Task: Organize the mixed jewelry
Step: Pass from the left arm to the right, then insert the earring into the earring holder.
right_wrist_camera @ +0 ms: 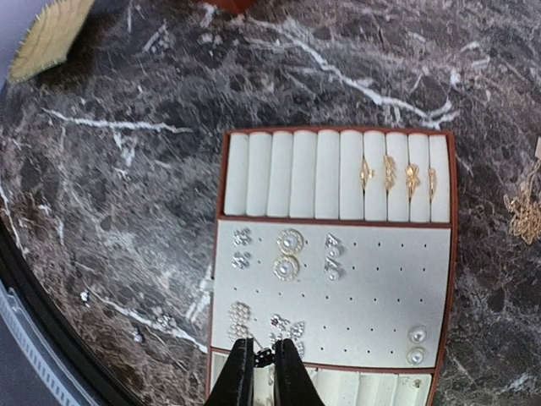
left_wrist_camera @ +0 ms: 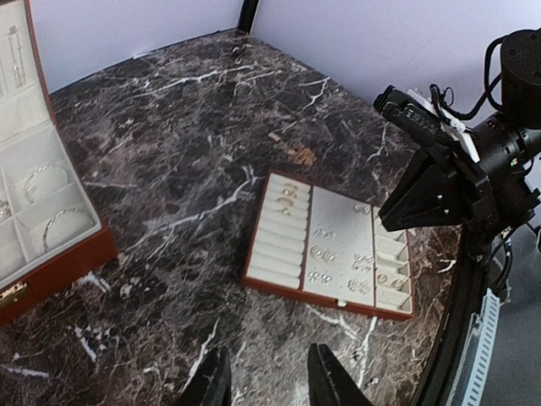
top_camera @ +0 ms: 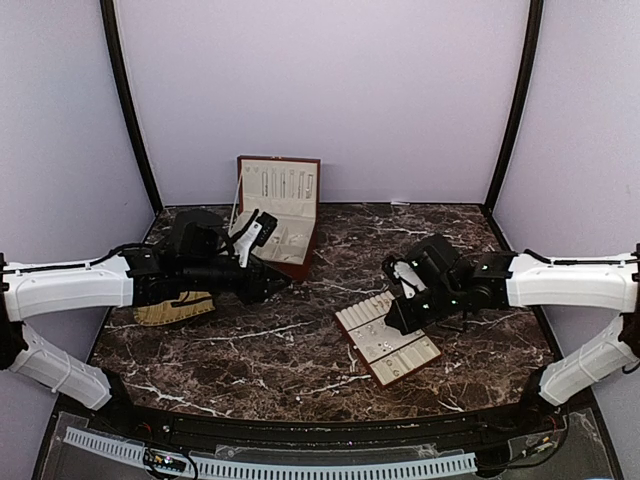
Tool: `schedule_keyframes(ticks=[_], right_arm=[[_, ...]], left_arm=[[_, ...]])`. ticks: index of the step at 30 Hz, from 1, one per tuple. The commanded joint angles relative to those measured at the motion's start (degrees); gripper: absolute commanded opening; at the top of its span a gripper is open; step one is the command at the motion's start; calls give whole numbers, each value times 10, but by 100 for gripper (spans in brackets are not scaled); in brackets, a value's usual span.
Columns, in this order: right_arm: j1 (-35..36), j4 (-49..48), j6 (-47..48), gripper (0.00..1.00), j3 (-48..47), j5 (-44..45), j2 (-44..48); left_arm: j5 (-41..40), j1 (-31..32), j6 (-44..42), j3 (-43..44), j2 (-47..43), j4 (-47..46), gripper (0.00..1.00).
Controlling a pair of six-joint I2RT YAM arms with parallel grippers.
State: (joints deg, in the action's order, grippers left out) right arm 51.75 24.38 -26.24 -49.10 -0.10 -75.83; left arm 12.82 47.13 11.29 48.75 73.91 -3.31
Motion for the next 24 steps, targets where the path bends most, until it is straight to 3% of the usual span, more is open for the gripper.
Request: schedule_keyframes(ticks=[1,8,24], right_arm=[[-2,44,15,9,-20,18,-29],[-2,65,22,9,-33,30,-71],[-1,120,19,8,-59,57,-118]], left_arm=[[-7,-8,-41,27,2,74,34],[-20,-8,-90,63,12,150,34],[-6,-8,-93,57,20,149,33]])
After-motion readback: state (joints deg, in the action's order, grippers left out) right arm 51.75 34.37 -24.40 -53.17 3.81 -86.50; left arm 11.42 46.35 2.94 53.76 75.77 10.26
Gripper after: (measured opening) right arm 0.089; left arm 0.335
